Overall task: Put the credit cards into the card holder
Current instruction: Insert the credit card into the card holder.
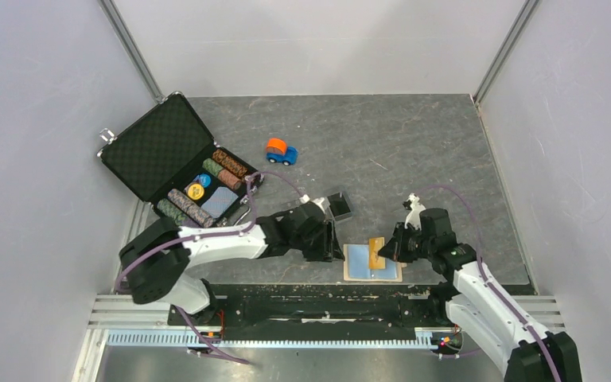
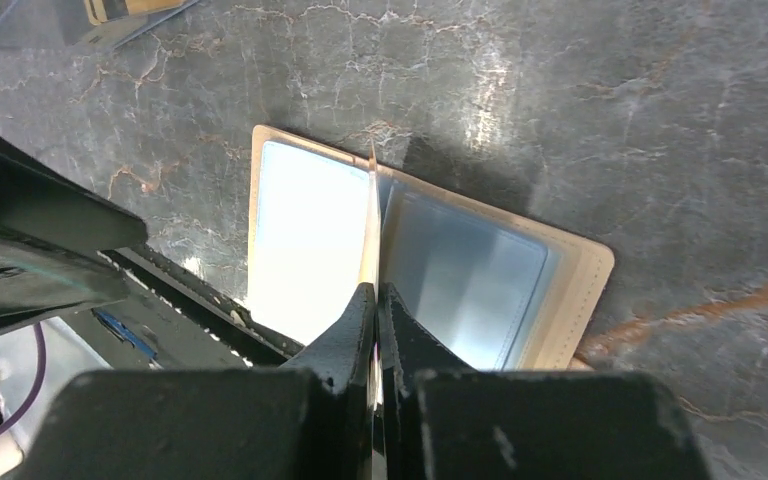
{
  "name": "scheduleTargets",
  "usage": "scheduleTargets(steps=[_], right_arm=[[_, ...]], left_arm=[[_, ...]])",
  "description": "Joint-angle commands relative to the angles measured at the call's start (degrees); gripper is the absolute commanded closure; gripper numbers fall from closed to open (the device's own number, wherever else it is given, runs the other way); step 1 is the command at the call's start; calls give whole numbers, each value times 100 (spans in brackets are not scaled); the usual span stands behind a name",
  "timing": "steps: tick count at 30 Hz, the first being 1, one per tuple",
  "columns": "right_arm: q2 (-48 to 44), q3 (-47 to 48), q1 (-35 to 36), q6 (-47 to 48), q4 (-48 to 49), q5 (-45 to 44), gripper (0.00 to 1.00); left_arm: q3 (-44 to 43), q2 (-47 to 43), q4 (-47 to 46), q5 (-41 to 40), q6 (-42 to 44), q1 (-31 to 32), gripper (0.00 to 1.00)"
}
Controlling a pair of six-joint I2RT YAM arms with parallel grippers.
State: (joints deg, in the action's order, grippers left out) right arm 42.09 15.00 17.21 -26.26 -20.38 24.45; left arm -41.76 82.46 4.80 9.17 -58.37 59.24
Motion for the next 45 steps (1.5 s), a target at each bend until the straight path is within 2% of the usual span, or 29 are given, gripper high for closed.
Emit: scheduleTargets(steps=[1,4,8,13,18,24,33,39,45], right_arm=[[25,338,-242,572,-451,-167,100],[112,330,-340,586,-450,13,100],[186,356,-454,568,-467,278,100],[151,608,-507,564,-648,421,100],[181,902,-543,642,-955,195,100],[317,961,-574,688,-1135,105,100],[960,602,-623,786,-709,772,100],[1117,426,-640,682,-403,1181,100],[1110,346,-662,689,-398,1203,100]], left_arm=[[-747,629,737,-499,543,206,50],[-997,988,937,-679,602,276,62],[-1189,1268,1172,-878,677,289,68],[-1295,1463,1146,-890,721,311,69],[-1409,1611,1180,-898,781,362,68],[-1863,1926,1653,-1276,978,579,68],[-2285,2328,2145,-1534,1095,742,68],[-2486,2551,2527,-1741,1172,849,79],[-2417,2539,2605,-1810,1144,903,87]])
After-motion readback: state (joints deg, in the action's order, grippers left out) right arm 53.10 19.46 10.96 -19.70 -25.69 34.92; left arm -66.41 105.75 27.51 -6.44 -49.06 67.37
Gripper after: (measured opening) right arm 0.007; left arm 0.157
